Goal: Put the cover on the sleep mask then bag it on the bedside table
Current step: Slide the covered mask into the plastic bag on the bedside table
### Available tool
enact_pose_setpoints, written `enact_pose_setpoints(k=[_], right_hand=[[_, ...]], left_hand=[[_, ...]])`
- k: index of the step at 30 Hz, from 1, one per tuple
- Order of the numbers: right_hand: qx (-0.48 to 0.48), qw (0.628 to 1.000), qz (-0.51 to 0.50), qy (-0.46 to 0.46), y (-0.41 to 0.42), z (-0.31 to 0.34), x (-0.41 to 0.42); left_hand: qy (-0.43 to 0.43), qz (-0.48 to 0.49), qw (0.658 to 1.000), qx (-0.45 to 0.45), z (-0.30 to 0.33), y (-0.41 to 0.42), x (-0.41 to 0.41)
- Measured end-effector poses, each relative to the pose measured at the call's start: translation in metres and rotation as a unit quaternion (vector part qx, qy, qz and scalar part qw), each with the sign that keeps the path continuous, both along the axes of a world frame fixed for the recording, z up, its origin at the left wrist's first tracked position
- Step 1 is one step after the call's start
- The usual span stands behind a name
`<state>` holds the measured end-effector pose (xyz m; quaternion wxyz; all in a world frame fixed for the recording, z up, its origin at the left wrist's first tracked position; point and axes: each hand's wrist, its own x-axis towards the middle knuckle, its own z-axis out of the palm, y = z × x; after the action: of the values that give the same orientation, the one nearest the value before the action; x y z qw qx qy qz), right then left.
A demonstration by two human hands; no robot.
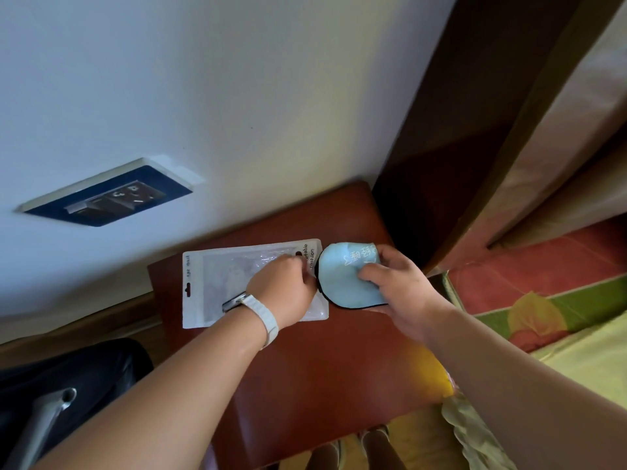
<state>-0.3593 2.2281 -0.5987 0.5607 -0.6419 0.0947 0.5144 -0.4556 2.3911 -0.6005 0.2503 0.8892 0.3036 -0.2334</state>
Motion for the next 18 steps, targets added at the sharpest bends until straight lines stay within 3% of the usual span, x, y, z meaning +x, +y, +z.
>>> enact_pose_setpoints(k=[4,9,18], right_hand=[[0.019,1.0,0.01,0.02,-0.001,0.004,-0.001],[-0.011,0.999,0.025,-0.021,-0.002,0.008,-0.002],[-0.087,0.959,0.121,-0.242,0.007,0.024,-0.018]], left_hand=[[-0.021,-0.002,0.997,-0.07,0.013,0.008,-0.006],[-0.051,0.001,0.995,-0.084,0.028,0.012,-0.01],[-0.078,0.001,0.995,-0.067,0.039,-0.001,-0.014]])
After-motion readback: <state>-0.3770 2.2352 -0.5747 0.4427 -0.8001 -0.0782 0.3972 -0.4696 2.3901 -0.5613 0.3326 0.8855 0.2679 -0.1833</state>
